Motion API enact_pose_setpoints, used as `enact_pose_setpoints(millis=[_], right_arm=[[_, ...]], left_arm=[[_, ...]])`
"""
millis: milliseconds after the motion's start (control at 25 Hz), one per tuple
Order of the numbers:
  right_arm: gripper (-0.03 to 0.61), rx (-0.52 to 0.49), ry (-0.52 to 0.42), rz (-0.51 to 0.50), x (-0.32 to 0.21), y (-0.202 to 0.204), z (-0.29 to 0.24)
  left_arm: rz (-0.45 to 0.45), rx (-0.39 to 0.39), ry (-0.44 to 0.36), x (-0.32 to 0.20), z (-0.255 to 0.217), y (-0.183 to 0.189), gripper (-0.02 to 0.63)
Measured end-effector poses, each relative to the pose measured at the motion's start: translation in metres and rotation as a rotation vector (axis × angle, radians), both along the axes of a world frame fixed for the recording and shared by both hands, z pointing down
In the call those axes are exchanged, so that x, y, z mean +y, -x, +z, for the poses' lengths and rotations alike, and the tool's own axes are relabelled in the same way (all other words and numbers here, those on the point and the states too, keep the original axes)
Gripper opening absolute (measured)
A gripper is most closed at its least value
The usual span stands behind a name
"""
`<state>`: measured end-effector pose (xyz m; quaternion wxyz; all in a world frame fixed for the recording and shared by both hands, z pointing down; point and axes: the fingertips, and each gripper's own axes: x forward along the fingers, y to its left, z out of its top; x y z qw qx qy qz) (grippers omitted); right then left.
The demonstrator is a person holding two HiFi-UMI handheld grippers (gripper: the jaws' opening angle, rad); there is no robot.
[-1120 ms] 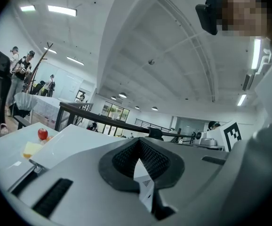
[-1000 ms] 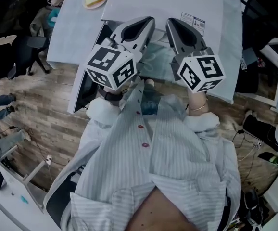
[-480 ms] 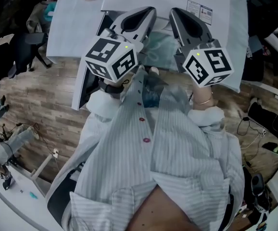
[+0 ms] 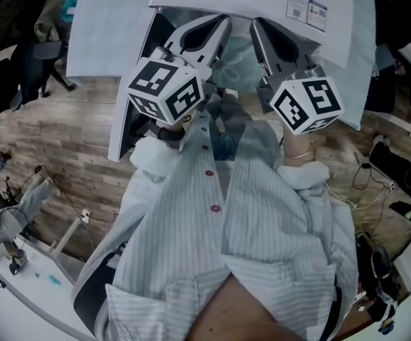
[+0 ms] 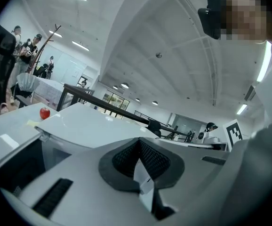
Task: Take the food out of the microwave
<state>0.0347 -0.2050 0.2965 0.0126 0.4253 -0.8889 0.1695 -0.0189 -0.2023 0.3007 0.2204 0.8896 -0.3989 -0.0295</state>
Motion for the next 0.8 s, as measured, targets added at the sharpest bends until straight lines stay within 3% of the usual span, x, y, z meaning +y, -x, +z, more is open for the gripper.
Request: enact_pose_setpoints(millis=[800], right_arm=[[0.032, -0.023, 0.215, 0.074, 0.009, -0.006, 0.097]], left_arm=[[-0.019, 0.026, 0.214, 0.007, 0.096, -0.002, 0.008]])
